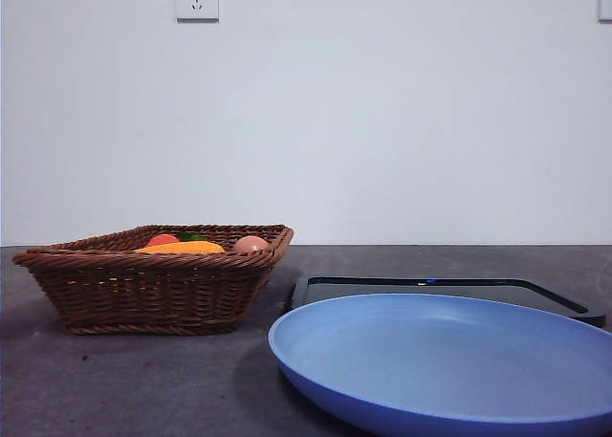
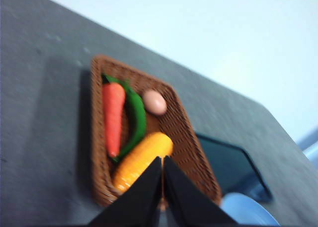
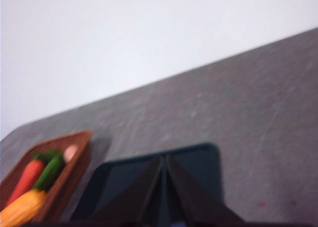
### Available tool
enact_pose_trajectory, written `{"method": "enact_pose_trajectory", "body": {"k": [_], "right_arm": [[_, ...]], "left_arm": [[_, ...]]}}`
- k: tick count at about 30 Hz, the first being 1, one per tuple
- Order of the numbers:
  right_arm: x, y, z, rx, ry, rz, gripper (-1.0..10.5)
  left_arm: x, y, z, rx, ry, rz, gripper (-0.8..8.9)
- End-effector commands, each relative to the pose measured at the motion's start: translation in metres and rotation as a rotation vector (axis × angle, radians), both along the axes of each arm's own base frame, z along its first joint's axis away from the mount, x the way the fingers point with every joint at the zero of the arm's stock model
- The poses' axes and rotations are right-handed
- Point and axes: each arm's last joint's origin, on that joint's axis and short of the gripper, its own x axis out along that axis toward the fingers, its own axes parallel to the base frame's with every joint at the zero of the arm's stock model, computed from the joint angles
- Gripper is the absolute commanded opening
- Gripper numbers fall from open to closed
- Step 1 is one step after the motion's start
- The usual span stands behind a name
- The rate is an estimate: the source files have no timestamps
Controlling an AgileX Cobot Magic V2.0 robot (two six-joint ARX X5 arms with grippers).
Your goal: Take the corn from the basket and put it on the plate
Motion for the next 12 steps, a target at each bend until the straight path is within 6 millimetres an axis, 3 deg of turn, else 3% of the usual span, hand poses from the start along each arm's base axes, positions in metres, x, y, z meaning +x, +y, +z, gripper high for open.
{"method": "enact_pose_trajectory", "body": {"k": [1, 6, 12], "right_arm": [[0.0, 0.001, 0.019, -0.048, 0.022, 0.05, 0.0], [0.01, 0.004, 0.036, -0.109, 0.187, 0.185, 0.0], [0.028, 0.007, 0.037, -0.128, 0.417, 0.334, 0.0]], "left_arm": [[0.001, -0.001, 0.014, 0.042, 0.004, -0.055, 0.07], [0.006, -0.003, 0.027, 0.099, 0.102, -0.175, 0.07], [0.012, -0.005, 0.033, 0.157, 0.238, -0.272, 0.07]]}}
